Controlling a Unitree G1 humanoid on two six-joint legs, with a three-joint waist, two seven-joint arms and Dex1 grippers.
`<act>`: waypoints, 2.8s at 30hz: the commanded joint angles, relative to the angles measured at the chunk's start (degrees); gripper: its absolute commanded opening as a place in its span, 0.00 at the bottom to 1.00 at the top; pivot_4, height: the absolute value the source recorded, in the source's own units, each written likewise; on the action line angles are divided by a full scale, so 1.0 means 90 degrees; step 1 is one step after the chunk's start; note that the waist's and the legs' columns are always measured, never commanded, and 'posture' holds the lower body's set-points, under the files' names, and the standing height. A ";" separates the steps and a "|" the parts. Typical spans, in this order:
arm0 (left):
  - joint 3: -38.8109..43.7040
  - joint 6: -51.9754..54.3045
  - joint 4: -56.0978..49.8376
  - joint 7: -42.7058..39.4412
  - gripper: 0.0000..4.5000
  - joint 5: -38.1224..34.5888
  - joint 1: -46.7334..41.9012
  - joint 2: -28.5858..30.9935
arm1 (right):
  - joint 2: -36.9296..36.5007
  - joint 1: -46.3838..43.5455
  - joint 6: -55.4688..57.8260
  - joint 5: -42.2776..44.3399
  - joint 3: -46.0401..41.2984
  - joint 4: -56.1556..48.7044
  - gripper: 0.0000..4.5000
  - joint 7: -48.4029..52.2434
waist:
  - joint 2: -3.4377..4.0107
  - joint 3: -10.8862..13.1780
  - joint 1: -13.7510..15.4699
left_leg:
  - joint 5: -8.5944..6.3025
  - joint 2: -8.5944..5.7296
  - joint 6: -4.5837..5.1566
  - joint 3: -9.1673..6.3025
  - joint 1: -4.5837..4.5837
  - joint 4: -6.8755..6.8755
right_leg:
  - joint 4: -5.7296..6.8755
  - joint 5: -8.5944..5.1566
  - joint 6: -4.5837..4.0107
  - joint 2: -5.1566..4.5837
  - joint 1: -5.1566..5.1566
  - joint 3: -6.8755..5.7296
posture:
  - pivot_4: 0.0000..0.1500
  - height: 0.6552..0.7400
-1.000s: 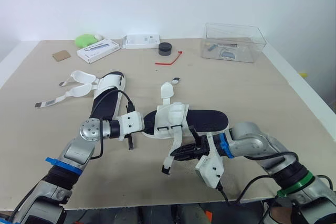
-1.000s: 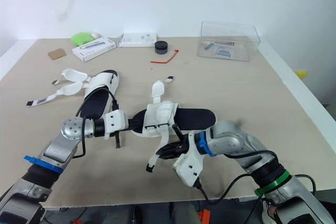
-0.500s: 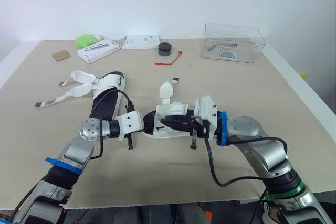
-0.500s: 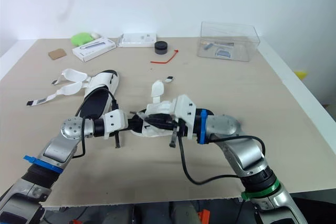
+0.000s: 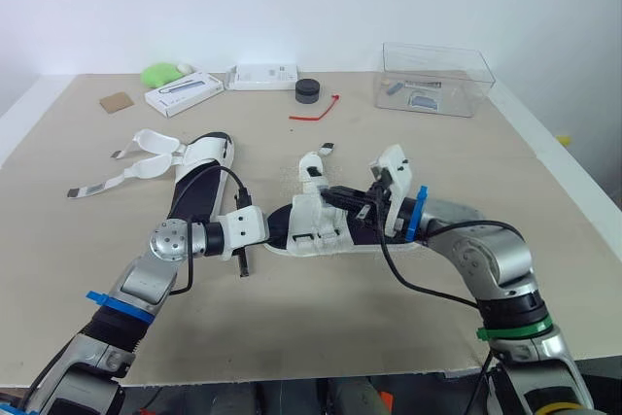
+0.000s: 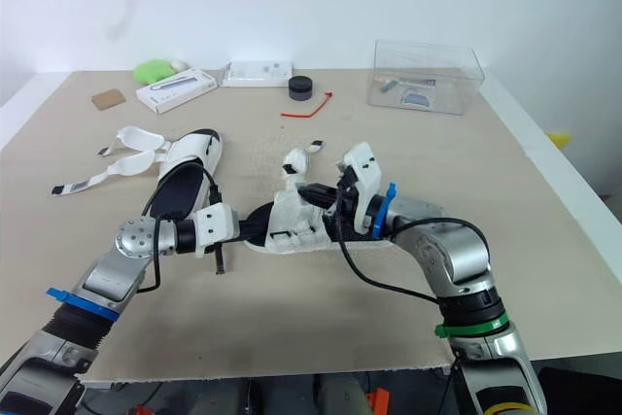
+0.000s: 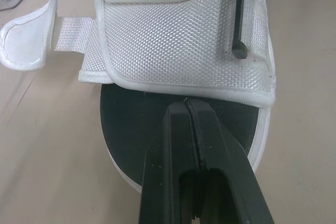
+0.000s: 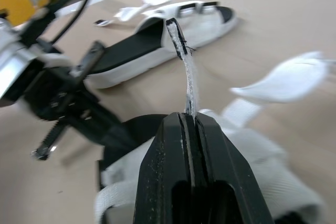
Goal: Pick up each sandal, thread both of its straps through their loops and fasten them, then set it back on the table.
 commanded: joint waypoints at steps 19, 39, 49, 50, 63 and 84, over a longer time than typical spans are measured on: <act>-0.0311 0.0061 0.0163 -0.0070 0.00 0.0382 0.0308 0.0065 | 0.0209 -0.0517 0.0297 -0.0244 -0.0346 0.0712 0.00 -0.0226 | 0.0001 -0.0001 -0.0004 | 0.0000 -0.0001 0.0000 0.0003 -0.0001 0.0001 | -0.0001 0.0003 0.0005 0.0000 0.0000 0.0007 | 1.00 1.00; -0.0260 0.0040 0.0212 -0.0026 0.00 0.0457 0.0320 0.0060 | 0.0199 -0.1230 -0.0589 -0.0822 -0.0387 0.0567 0.78 0.0042 | 0.0004 0.0000 -0.0006 | -0.0001 -0.0001 0.0002 0.0006 -0.0007 -0.0004 | -0.0007 0.0002 0.0008 -0.0002 -0.0005 0.0008 | 1.00 1.00; -0.0261 0.0038 0.0201 0.0017 0.00 0.0485 0.0316 0.0032 | 0.0078 -0.1863 0.0502 -0.0913 0.0249 0.1147 0.01 0.0576 | 0.0005 -0.0001 -0.0006 | -0.0001 -0.0001 0.0002 0.0004 -0.0009 -0.0004 | -0.0008 0.0003 0.0004 -0.0016 -0.0004 0.0003 | 1.00 1.00; -0.0258 0.0037 0.0207 0.0023 0.00 0.0488 0.0314 0.0034 | 0.0026 -0.1936 0.0532 -0.1025 0.0341 0.1318 0.01 0.0614 | 0.0005 -0.0001 -0.0006 | -0.0001 -0.0002 0.0002 0.0006 -0.0009 -0.0003 | -0.0009 0.0004 0.0004 -0.0020 -0.0005 0.0003 | 1.00 1.00; -0.0230 0.0044 0.0222 0.0108 0.00 0.0519 0.0335 0.0066 | -0.0241 -0.2435 0.1055 -0.1668 0.0943 0.2111 0.01 0.1252 | 0.0006 -0.0001 -0.0006 | -0.0001 -0.0002 0.0002 0.0001 -0.0009 -0.0004 | -0.0010 0.0003 0.0002 -0.0017 -0.0005 -0.0001 | 1.00 1.00; -0.0232 0.0059 0.0165 0.0233 0.00 0.0542 0.0370 0.0084 | 0.0960 -0.4883 0.1272 -0.1623 -0.0582 0.6582 0.99 0.0949 | 0.0016 0.0003 -0.0016 | 0.0001 -0.0002 -0.0001 0.0008 -0.0012 -0.0005 | -0.0012 0.0018 -0.0014 -0.0057 -0.0008 -0.0014 | 1.00 1.00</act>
